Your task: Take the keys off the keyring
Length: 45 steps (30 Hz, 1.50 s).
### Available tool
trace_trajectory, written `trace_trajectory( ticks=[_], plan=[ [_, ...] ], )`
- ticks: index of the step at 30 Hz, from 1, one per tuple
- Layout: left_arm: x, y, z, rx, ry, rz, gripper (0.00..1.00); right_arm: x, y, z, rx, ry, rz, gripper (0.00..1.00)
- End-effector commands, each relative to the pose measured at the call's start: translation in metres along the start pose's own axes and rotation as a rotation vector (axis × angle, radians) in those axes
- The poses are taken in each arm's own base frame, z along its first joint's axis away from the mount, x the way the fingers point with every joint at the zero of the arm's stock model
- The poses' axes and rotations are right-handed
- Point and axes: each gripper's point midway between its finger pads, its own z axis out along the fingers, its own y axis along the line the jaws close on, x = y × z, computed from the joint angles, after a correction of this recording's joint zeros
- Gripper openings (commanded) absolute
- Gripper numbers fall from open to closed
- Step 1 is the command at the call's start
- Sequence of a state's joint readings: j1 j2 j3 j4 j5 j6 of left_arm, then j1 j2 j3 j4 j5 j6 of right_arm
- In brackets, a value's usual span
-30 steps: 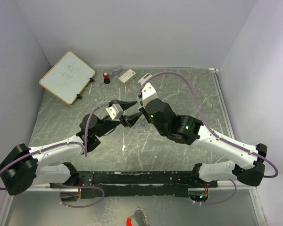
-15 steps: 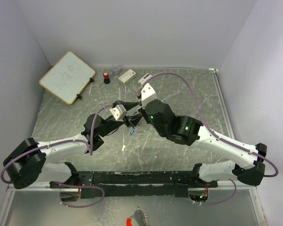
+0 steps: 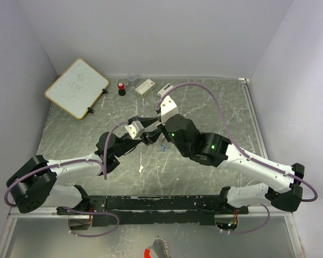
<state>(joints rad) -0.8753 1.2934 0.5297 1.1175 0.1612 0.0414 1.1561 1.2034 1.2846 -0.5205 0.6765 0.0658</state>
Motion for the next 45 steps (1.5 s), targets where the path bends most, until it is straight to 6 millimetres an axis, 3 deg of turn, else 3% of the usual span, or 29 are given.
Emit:
trace_trajectory(
  ticks=[1, 20, 45],
  plan=[
    [-0.010, 0.000, 0.002, -0.014, -0.056, 0.006, 0.55, -0.012, -0.002, -0.003, 0.010, -0.042, 0.025, 0.00],
    [-0.015, 0.001, 0.001, -0.055, -0.080, 0.003, 0.43, -0.008, 0.000, -0.003, 0.011, -0.039, 0.024, 0.00],
    [-0.023, -0.015, 0.007, -0.068, -0.078, -0.059, 0.41, -0.006, 0.006, 0.001, 0.003, -0.037, 0.015, 0.00]
  ],
)
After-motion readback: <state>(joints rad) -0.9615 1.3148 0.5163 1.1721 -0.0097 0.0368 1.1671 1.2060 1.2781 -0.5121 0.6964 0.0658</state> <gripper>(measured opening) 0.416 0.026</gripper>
